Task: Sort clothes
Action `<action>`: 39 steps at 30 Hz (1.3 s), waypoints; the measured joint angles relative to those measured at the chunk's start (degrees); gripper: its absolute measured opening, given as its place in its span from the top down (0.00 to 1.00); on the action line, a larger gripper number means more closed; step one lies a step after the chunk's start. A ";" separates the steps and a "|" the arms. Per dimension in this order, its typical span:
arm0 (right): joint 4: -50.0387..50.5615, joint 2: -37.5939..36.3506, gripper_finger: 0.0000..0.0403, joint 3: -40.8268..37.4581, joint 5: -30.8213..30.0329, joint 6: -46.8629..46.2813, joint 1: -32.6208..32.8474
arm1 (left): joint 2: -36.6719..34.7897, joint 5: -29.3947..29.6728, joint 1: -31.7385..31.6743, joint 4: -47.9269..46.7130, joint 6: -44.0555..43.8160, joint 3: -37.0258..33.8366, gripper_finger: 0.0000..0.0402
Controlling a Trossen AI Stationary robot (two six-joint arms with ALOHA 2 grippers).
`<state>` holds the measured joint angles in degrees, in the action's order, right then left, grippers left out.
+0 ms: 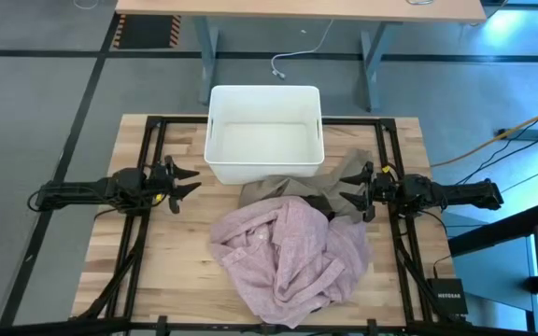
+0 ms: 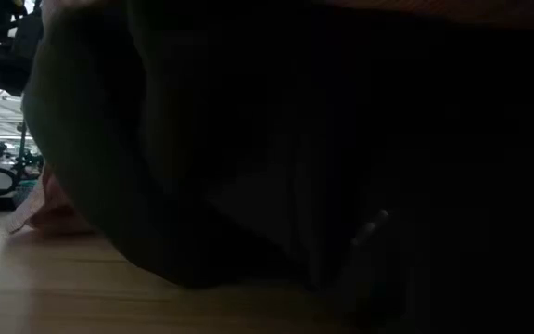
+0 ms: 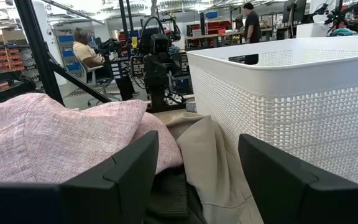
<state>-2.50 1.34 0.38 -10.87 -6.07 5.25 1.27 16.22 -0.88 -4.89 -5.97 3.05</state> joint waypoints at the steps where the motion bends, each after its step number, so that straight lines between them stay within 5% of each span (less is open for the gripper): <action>1: -0.01 0.01 0.40 0.00 0.01 0.00 0.00 | -0.01 -0.01 0.01 -0.01 0.01 0.00 0.58; 25: 0.01 0.00 0.40 0.00 0.00 0.00 0.00 | 0.00 0.02 0.00 0.00 0.03 0.00 0.58; 30: -0.67 0.02 0.40 0.00 0.00 0.00 0.01 | -0.01 3.60 -0.03 1.37 5.55 -0.14 0.58; 39: -1.34 0.00 0.40 0.00 6.13 -8.65 0.01 | -0.01 3.54 0.00 17.30 1.75 -0.23 0.58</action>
<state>-3.84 1.34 0.38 -4.75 -14.71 5.26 1.26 19.76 -0.89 12.40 -4.22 2.82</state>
